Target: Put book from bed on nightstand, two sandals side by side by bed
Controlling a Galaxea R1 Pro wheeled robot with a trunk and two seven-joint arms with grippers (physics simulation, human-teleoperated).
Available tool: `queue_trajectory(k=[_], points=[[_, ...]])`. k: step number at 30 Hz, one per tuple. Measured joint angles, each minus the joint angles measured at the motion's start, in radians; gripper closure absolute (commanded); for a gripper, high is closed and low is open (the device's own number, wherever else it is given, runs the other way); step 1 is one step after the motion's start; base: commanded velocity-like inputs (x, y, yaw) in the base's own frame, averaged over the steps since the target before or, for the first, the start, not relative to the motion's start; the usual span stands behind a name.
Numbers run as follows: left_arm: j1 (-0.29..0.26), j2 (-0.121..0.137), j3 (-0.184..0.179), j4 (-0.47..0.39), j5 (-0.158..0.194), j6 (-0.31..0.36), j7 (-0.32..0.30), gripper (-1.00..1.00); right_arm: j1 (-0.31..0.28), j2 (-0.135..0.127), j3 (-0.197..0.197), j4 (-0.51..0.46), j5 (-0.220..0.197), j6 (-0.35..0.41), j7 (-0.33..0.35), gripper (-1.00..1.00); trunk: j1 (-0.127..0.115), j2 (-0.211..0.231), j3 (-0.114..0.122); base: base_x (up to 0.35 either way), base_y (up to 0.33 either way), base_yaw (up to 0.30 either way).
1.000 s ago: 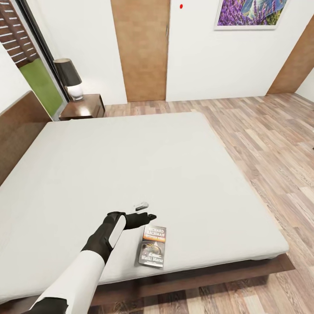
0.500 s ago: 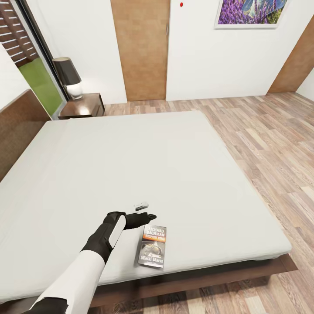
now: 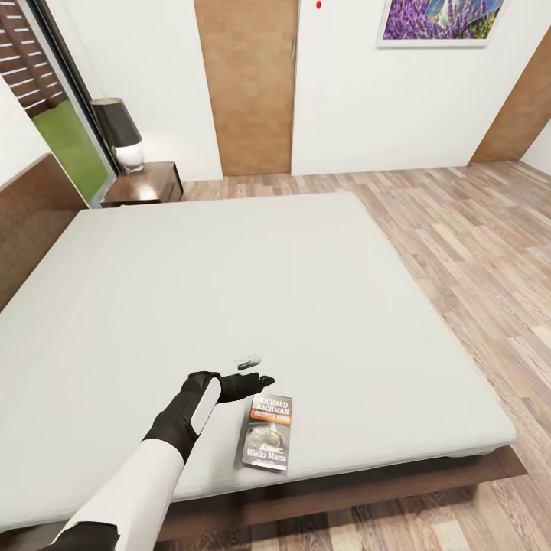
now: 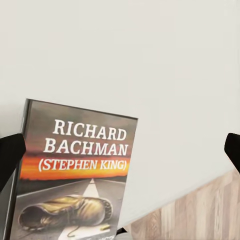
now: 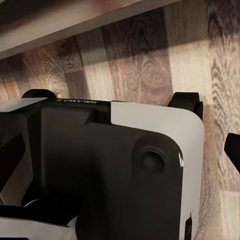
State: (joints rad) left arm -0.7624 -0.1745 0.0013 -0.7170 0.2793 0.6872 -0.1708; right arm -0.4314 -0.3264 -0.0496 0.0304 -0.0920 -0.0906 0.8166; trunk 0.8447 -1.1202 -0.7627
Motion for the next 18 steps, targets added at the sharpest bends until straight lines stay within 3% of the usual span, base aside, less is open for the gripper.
queue_trajectory(k=[18], points=[[0.000, 0.000, 0.000, 0.000, 0.000, 0.000, 0.000, -1.00, 0.000, 0.000, 0.000, 0.000, 0.000, 0.000, 0.000, -1.00, 0.069, -0.126, -0.056, 0.000, 0.000, 0.000]])
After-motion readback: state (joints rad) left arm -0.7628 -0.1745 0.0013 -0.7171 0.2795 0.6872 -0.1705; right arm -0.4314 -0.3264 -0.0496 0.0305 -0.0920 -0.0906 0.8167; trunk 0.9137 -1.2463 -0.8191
